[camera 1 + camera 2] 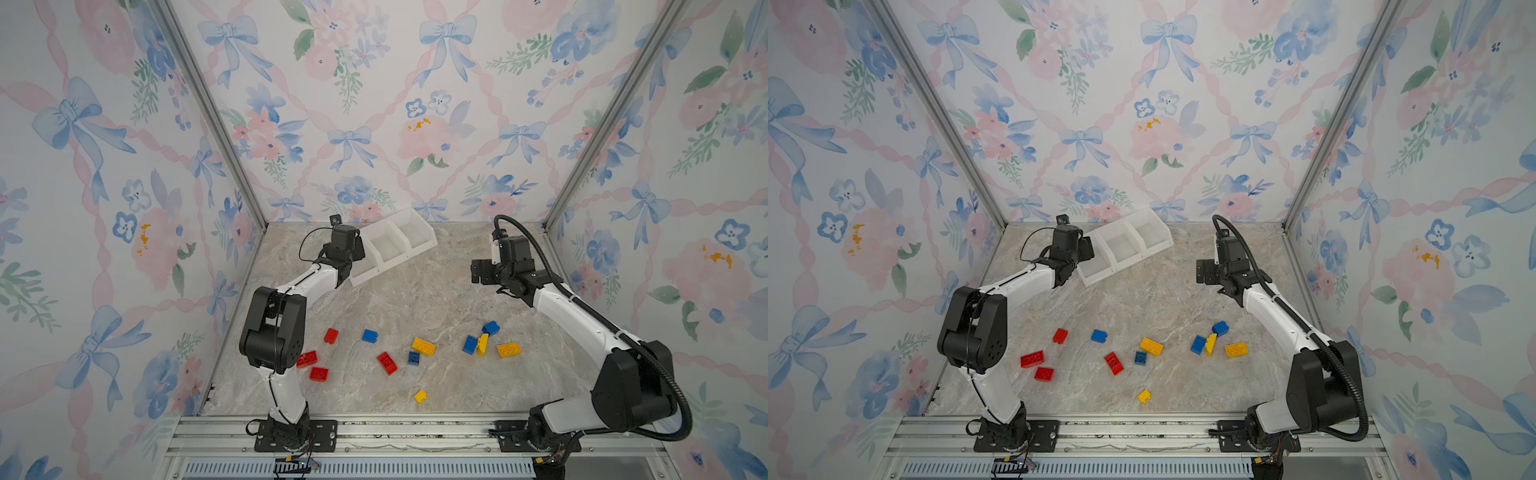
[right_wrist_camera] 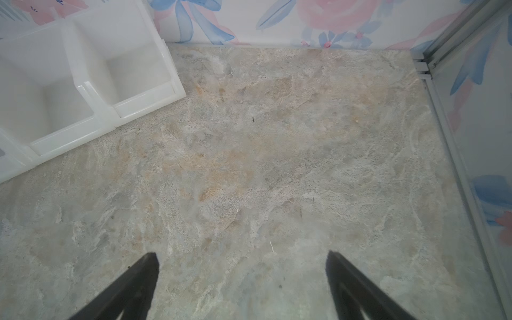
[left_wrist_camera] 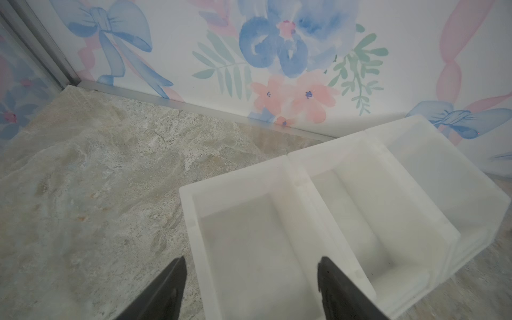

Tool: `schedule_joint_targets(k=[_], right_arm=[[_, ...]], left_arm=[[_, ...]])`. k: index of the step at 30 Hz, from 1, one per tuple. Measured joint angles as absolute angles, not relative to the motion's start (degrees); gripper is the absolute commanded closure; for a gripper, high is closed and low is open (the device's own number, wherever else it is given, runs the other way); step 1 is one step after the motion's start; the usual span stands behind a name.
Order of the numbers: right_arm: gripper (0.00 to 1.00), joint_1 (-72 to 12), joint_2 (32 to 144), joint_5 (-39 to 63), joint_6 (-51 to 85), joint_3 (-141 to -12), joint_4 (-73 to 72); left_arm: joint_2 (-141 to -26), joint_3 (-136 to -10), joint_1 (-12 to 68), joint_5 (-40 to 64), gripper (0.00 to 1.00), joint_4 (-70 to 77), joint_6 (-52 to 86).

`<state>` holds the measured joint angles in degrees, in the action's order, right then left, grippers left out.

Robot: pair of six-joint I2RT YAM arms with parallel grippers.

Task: Sort the legos into containers by color
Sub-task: Move the container to the center of the table.

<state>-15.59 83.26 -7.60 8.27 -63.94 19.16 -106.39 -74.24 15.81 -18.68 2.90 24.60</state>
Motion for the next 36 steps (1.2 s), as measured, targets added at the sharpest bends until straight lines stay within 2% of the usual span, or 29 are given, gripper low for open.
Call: schedule_joint_targets(k=[6,12,27,32,36], right_arm=[[0.03,-16.3,83.3,-5.9,8.8,-65.3,22.3],[0.03,-16.7,83.9,-4.9,8.8,-66.6,23.9],[0.03,-16.7,84.8,-4.3,8.8,-67.7,25.6],[0.03,-16.7,84.8,-4.3,8.8,-67.7,25.9],[0.03,-16.7,84.8,-4.3,8.8,-67.7,26.0]], left_arm=[[-110.0,-81.3,15.5,-19.4,0.33,-4.8,28.2],[-114.1,-87.4,14.2,-19.7,0.36,-12.0,30.2],[-118.8,-90.4,12.7,-17.5,0.43,-19.0,32.2],[-120.1,-91.0,12.7,-16.2,0.52,-19.9,32.9],[-120.5,-91.0,12.7,-15.6,0.66,-20.4,33.3]])
